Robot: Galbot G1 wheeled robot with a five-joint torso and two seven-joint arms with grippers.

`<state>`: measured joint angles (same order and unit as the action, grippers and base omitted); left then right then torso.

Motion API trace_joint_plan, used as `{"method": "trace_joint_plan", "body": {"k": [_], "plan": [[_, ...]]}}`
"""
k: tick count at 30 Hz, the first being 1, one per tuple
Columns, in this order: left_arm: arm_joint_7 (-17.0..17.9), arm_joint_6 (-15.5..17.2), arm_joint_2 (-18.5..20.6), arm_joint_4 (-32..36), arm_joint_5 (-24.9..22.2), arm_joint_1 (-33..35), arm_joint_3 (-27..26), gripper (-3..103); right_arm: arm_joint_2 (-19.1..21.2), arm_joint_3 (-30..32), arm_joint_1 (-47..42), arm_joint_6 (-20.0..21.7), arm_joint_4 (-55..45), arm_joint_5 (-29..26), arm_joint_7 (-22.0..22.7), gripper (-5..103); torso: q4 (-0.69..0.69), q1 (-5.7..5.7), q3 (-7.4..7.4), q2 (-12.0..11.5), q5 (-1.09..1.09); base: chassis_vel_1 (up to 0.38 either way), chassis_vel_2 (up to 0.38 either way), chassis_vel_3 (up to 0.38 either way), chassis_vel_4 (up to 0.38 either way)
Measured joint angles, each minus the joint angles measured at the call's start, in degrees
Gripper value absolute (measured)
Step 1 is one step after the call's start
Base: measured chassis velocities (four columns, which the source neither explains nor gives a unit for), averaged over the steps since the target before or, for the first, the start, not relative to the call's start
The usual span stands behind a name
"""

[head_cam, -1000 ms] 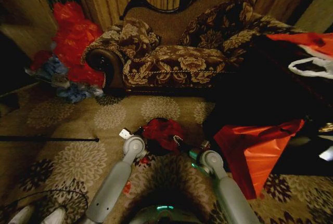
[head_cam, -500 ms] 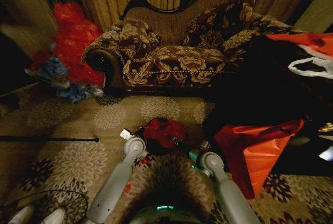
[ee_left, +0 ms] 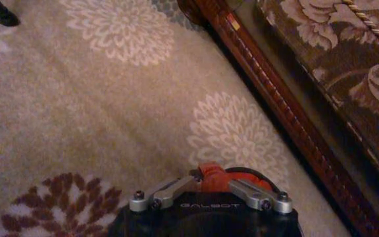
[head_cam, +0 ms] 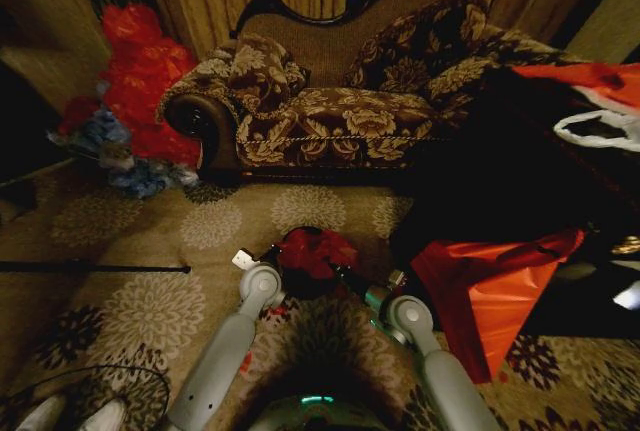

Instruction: Place a garbage bag over the trash bin.

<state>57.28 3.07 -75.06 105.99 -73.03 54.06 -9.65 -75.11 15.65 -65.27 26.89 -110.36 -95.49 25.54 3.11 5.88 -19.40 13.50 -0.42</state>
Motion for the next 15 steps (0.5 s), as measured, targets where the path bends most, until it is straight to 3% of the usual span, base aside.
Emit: {"method": "trace_joint_plan", "body": {"k": [3, 8, 10, 15], "plan": [[-0.7, 0.0, -0.2, -0.1, 0.0, -0.1, 0.0, 0, -0.3, 0.4, -0.5, -0.4, -0.2, -0.5, -1.8, 1, 0.00, 0.00, 0.00, 0.0, 0.00, 0.000, 0.000, 0.000, 0.000], [-2.2, 0.8, -0.6, -0.2, 0.3, 0.4, 0.1, 0, 0.1, -0.5, -1.1, -2.7, -0.5, 4.9, -5.2, 0, 0.01, 0.00, 0.00, 0.0, 0.00, 0.000, 0.000, 0.000, 0.000], [-3.5, 1.5, -0.5, 0.3, 0.3, 1.1, 0.1, -1, 0.1, -1.3, -1.1, -6.0, 1.3, 9.3, -9.8, 0, 0.00, 0.00, 0.00, 0.0, 0.00, 0.000, 0.000, 0.000, 0.000], [-3.8, 1.6, -0.5, 0.6, 0.3, 1.3, 0.3, 0, -1.4, -1.0, -0.6, -6.5, 4.7, 11.5, -15.5, 0, 0.00, 0.00, 0.00, 0.0, 0.00, 0.000, 0.000, 0.000, 0.000]]}}
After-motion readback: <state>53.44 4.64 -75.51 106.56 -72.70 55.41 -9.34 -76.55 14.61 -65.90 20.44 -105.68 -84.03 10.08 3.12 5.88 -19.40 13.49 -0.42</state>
